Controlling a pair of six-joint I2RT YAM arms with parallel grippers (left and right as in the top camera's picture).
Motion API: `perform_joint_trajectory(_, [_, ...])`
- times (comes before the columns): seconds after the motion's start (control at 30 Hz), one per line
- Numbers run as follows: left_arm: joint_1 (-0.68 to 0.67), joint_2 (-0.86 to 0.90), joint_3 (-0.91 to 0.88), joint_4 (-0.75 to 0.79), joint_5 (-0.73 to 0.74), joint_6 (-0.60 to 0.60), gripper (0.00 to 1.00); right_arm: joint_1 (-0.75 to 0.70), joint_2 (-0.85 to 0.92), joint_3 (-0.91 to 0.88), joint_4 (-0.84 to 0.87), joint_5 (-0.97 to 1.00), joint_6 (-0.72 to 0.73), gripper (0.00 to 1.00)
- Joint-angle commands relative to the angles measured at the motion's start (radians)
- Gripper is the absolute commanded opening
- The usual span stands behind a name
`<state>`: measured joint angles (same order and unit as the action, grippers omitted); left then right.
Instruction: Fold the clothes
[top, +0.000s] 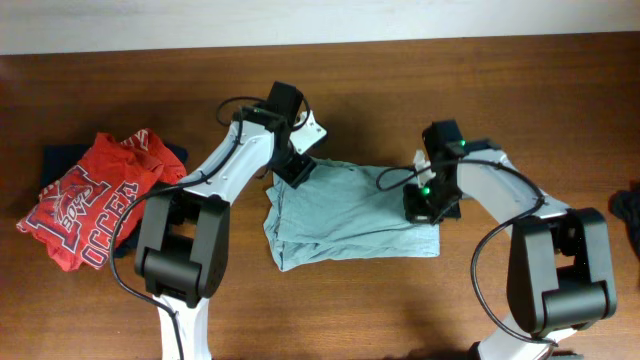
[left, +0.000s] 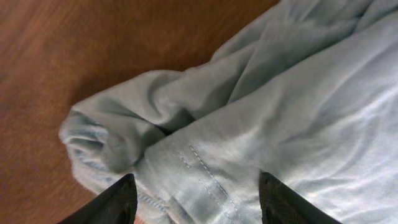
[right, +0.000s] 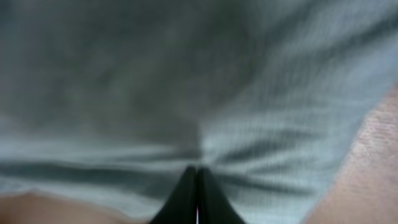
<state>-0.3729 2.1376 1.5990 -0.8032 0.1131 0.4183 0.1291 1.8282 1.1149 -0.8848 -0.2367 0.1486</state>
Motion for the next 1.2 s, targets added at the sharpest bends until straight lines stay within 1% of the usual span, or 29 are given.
perform_joint_trajectory(0.0, [0.005, 0.008, -0.066, 0.055, -0.091, 0.025, 0.63, 0.001, -0.002, -0.079, 0.036, 0.063, 0.021, 0.04])
perform_joint_trajectory(0.13, [0.023, 0.008, -0.114, 0.103, -0.117, 0.024, 0.62, 0.001, -0.002, -0.126, 0.028, 0.240, 0.123, 0.04])
perform_joint_trajectory(0.23, [0.041, 0.007, -0.115, 0.105, -0.119, 0.024, 0.62, 0.000, -0.003, -0.124, 0.008, 0.281, 0.146, 0.04])
perform_joint_trajectory(0.3, [0.054, 0.007, -0.115, 0.108, -0.131, 0.017, 0.62, 0.000, -0.003, -0.115, -0.010, 0.282, 0.146, 0.04])
perform_joint_trajectory(0.33, [0.060, 0.007, -0.114, 0.108, -0.140, 0.013, 0.58, 0.000, -0.003, -0.109, -0.021, 0.282, 0.146, 0.04])
perform_joint_trajectory(0.4, [0.071, 0.006, -0.112, 0.107, -0.140, 0.012, 0.57, 0.001, -0.003, -0.092, -0.047, 0.273, 0.145, 0.04])
perform_joint_trajectory(0.47, [0.081, 0.003, -0.095, 0.098, -0.139, -0.014, 0.58, 0.001, -0.005, -0.070, -0.071, 0.242, 0.129, 0.04])
perform_joint_trajectory(0.5, [0.083, 0.001, -0.081, 0.088, -0.140, -0.029, 0.59, 0.001, -0.006, -0.056, -0.077, 0.197, 0.087, 0.04])
perform_joint_trajectory(0.57, [0.083, -0.008, -0.046, 0.058, -0.140, -0.045, 0.69, 0.000, -0.018, -0.034, -0.081, 0.090, 0.015, 0.05])
perform_joint_trajectory(0.6, [0.083, -0.015, -0.023, 0.036, -0.140, -0.052, 0.72, 0.000, -0.028, -0.024, -0.080, 0.045, -0.009, 0.08])
perform_joint_trajectory(0.67, [0.083, -0.028, 0.029, -0.008, -0.140, -0.067, 0.84, 0.000, -0.061, 0.001, -0.081, -0.037, -0.041, 0.16])
perform_joint_trajectory(0.7, [0.083, -0.034, 0.056, -0.032, -0.140, -0.067, 0.95, 0.000, -0.080, 0.014, -0.085, -0.053, -0.041, 0.20])
perform_joint_trajectory(0.73, [0.084, -0.039, 0.084, -0.055, -0.141, -0.067, 0.99, 0.000, -0.098, 0.028, -0.089, -0.061, -0.040, 0.29])
perform_joint_trajectory(0.77, [0.086, -0.047, 0.122, -0.089, -0.142, -0.081, 0.99, 0.000, -0.127, 0.050, -0.096, -0.060, -0.040, 0.44])
perform_joint_trajectory(0.87, [0.091, -0.061, 0.208, -0.163, -0.158, -0.140, 0.99, -0.001, -0.188, 0.091, -0.109, -0.059, -0.040, 0.57])
perform_joint_trajectory(0.97, [0.104, -0.071, 0.270, -0.227, -0.164, -0.184, 0.99, -0.008, -0.227, 0.114, -0.111, -0.059, -0.039, 0.60])
perform_joint_trajectory(1.1, [0.147, -0.074, 0.308, -0.328, -0.158, -0.319, 0.99, -0.039, -0.251, 0.122, -0.111, -0.059, -0.037, 0.62])
perform_joint_trajectory(1.17, [0.176, -0.074, 0.307, -0.381, -0.102, -0.351, 0.99, -0.057, -0.251, 0.122, -0.117, -0.059, -0.037, 0.62])
